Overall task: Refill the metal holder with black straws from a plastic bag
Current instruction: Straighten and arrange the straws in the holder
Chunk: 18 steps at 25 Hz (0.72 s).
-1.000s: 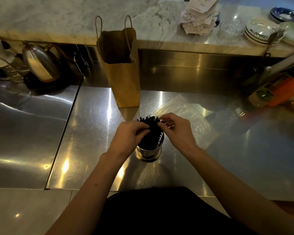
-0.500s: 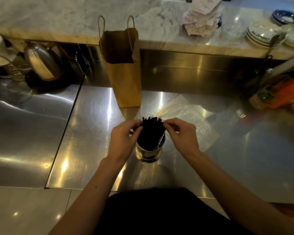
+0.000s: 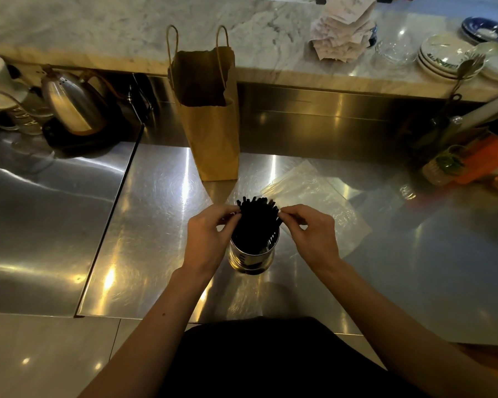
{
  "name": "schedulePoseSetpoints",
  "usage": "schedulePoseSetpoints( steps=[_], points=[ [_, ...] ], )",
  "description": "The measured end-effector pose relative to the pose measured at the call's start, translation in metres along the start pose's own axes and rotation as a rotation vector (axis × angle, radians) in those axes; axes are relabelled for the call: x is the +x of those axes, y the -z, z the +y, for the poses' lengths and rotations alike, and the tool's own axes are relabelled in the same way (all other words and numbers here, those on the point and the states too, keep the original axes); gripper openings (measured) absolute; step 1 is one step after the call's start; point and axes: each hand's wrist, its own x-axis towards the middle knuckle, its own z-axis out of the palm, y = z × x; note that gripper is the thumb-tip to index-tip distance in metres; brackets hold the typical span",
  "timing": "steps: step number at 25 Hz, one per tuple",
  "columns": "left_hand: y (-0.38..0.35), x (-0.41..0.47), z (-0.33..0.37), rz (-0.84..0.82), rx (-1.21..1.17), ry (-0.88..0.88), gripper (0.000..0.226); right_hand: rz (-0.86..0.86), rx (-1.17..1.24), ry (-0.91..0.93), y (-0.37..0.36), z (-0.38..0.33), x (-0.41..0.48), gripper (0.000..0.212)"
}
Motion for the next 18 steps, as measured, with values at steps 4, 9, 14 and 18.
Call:
schedulePoseSetpoints(
  steps=[4, 9, 14, 18],
  points=[
    [0.001, -0.005, -0.002, 0.035, -0.030, 0.078, 0.025, 0.004, -0.031, 0.030, 0.002, 0.002, -0.001, 0.008],
    [-0.001, -0.008, -0.006, 0.052, -0.039, 0.039, 0.011, -0.037, -0.123, 0.124, 0.002, 0.008, 0.000, 0.008],
    [-0.001, -0.006, -0.006, 0.016, -0.005, 0.039, 0.015, -0.049, -0.078, 0.081, 0.002, 0.006, 0.001, 0.006],
    [-0.004, 0.003, 0.001, -0.001, -0.023, 0.121, 0.034, -0.116, -0.019, -0.033, -0.002, -0.001, 0.006, 0.024]
  ],
)
